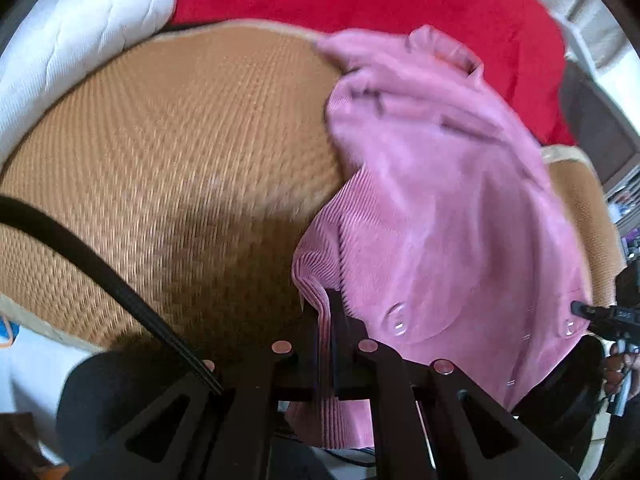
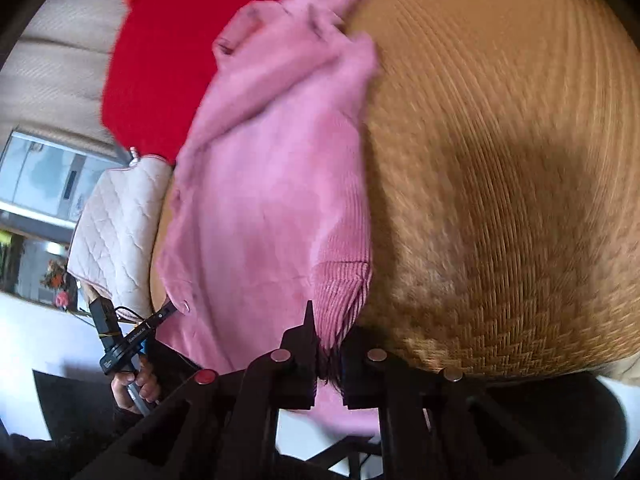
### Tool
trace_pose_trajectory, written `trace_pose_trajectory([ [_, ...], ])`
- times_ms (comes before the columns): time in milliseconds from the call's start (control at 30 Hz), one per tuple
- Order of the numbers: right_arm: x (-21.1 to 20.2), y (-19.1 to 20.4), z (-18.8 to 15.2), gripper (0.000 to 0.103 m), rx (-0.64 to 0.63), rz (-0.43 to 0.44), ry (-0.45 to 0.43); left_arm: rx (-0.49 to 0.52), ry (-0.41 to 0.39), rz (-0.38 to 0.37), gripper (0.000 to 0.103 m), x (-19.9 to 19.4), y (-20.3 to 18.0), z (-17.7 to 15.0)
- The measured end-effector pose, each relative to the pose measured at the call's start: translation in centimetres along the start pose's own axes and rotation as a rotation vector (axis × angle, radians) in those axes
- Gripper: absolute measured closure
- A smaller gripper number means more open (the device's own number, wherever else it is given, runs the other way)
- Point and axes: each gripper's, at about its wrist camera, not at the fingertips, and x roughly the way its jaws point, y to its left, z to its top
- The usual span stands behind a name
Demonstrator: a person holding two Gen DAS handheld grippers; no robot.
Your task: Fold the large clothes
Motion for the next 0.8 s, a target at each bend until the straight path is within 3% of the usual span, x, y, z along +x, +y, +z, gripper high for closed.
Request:
trace_pose_trajectory([
  [167,-3.2,0.8,2.3,0.094,-0.020,0.150,-0.041,0.050,-0.068,-0.065,0.099,-2.4,-2.1,3.5],
  [267,-4.7,3.3,6.6,0.094,-0.057,0.285,-0.092,0.088,-0.169,-0.168,0.098,-4.4,-3.6,8.9],
  [300,-5.1,3.8,8.1,0.094,-0.057,0.314,-0.119,0.072,-0.247,-0.191,0.098,-5.2,-4.0,12.0],
  [400,-5.2,4.3,15.8,0.095,-0.005,0.417,-0.248,-0.042,-0.401,-0.165,0.099,-4.5,-3.5,19.1],
  [467,-3.5,3.6,19.2,0.093,0.104,0.440,-0.314,-0.124,-0.395,-0.099,0.099,-1.5,-2.7,23.0],
  [533,-1.4,2.6,22.6,0.084,0.164,0.341,-0.341,-0.174,-0.306,-0.004,0.086,3.0,-1.9,25.6],
  [567,0.1,1.9,23.3,0.080,0.203,0.295,-0.326,-0.185,-0.280,0.035,0.062,4.1,-1.5,25.8],
  [600,0.8,1.2,23.3,0.075,0.235,0.250,-0.325,-0.198,-0.250,0.063,0.048,5.6,-0.5,25.8],
  [667,0.6,0.0,21.8,0.045,0.250,0.220,-0.381,-0.246,-0.269,0.087,0.047,5.7,1.1,24.3],
  [700,0.1,-0.3,21.0,0.020,0.258,0.208,-0.408,-0.296,-0.286,0.099,0.041,5.4,2.5,23.3],
  [800,-2.5,-0.7,17.3,0.018,0.205,0.147,-0.470,-0.371,-0.312,0.102,0.038,4.2,5.3,20.1],
])
